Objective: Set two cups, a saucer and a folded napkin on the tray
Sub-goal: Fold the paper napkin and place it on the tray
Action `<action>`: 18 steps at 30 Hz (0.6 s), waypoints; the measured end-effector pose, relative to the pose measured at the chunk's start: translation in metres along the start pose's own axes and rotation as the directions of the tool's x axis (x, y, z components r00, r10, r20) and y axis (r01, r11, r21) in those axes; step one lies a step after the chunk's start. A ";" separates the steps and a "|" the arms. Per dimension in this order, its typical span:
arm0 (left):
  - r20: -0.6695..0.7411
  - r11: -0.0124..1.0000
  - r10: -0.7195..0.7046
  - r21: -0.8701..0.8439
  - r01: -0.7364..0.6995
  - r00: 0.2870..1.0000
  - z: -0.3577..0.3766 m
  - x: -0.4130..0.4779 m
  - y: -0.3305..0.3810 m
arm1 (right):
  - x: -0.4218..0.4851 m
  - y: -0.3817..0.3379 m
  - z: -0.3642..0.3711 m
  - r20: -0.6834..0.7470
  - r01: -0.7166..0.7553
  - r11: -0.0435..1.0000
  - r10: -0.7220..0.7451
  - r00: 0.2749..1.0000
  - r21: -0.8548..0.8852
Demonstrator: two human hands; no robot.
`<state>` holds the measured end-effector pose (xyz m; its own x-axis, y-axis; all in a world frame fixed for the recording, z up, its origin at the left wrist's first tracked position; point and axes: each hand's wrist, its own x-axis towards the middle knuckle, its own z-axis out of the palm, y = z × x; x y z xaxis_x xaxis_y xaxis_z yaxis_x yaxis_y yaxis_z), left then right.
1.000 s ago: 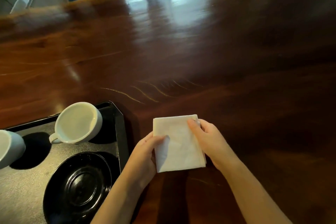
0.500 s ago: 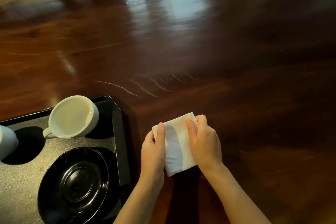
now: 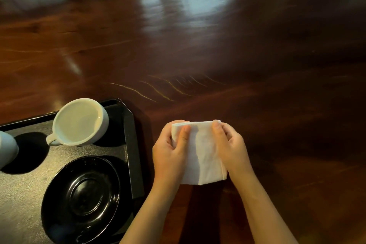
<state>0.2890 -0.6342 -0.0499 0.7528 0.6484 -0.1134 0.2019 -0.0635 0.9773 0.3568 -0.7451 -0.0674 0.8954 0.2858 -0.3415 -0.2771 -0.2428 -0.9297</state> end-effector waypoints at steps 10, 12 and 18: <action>0.034 0.918 -0.316 -0.241 0.315 0.948 0.003 -0.010 0.007 | 0.007 0.000 0.017 -0.240 0.202 0.921 -0.290 0.926 -0.334; 0.048 0.885 -0.356 -0.305 0.353 0.933 0.002 -0.017 0.007 | 0.007 0.004 0.022 -0.229 0.240 0.917 -0.320 0.919 -0.319; 0.209 0.797 -0.396 -0.406 0.448 0.894 -0.010 -0.033 0.010 | 0.000 -0.007 0.018 -0.228 0.210 0.975 -0.188 0.955 0.076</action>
<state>0.2600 -0.6481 -0.0348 0.7239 0.4464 -0.5261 0.2440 0.5477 0.8004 0.3524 -0.7266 -0.0634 0.9870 0.1070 -0.1203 -0.1089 -0.1063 -0.9884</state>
